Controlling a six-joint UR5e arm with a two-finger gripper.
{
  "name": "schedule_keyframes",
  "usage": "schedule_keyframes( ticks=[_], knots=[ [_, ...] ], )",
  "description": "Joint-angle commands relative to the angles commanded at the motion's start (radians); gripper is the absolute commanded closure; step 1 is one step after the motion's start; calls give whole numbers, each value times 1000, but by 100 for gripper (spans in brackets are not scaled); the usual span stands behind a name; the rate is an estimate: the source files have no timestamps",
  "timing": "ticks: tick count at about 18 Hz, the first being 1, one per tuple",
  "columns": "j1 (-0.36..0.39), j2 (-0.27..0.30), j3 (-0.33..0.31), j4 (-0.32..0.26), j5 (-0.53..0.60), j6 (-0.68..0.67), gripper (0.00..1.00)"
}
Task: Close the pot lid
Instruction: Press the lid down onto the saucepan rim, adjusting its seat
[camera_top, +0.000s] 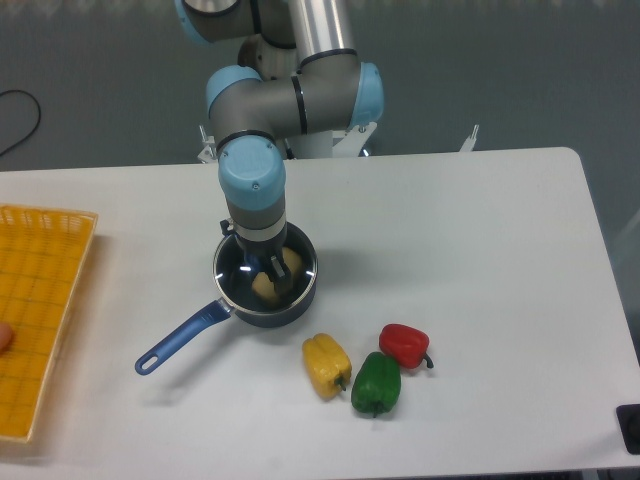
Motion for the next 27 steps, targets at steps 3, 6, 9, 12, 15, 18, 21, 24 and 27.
schedule_keyframes(
  ticks=[3, 6, 9, 12, 15, 18, 21, 24, 27],
  knots=[
    [0, 0, -2, 0, 2, 2, 65],
    [0, -2, -2, 0, 2, 2, 65],
    [0, -2, -5, 8, 3, 3, 65],
    [2, -3, -8, 15, 3, 3, 65],
    [2, -5, -8, 15, 9, 5, 62],
    [3, -5, -8, 15, 9, 6, 59],
    [3, -5, -8, 15, 9, 6, 55],
    [3, -5, -8, 15, 9, 6, 53],
    [3, -5, -8, 15, 9, 6, 49]
  ],
)
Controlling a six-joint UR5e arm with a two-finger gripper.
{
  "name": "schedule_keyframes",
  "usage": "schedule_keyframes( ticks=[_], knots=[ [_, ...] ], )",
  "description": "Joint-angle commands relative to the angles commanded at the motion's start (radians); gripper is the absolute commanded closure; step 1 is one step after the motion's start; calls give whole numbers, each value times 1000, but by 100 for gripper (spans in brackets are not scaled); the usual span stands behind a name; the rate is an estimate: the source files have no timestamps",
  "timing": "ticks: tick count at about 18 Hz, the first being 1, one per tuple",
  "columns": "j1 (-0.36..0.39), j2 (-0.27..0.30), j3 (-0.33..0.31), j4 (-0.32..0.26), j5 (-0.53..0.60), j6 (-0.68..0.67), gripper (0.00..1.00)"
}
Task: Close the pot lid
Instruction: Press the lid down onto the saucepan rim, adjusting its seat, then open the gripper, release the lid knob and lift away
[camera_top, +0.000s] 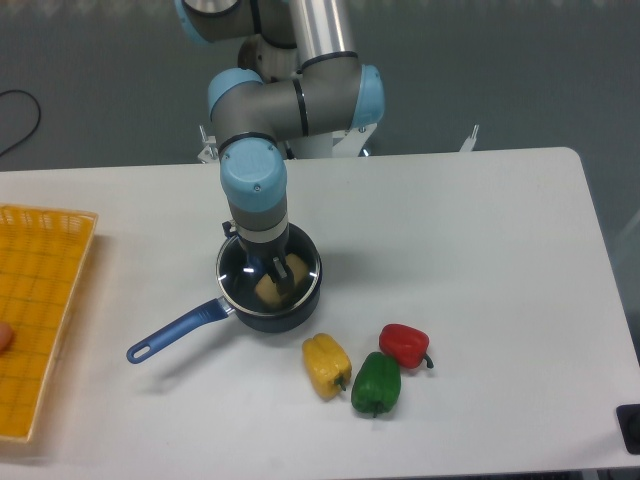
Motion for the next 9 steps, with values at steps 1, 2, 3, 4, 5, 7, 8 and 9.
schedule_keyframes(
  ticks=[1, 2, 3, 4, 5, 7, 8, 9],
  knots=[
    [0, 0, 2, 0, 0, 0, 47],
    [0, 0, 2, 0, 0, 0, 47],
    [0, 0, 2, 0, 0, 0, 46],
    [0, 0, 2, 0, 0, 0, 44],
    [0, 0, 2, 0, 0, 0, 43],
    [0, 0, 2, 0, 0, 0, 42],
    [0, 0, 2, 0, 0, 0, 42],
    [0, 0, 2, 0, 0, 0, 40]
  ],
)
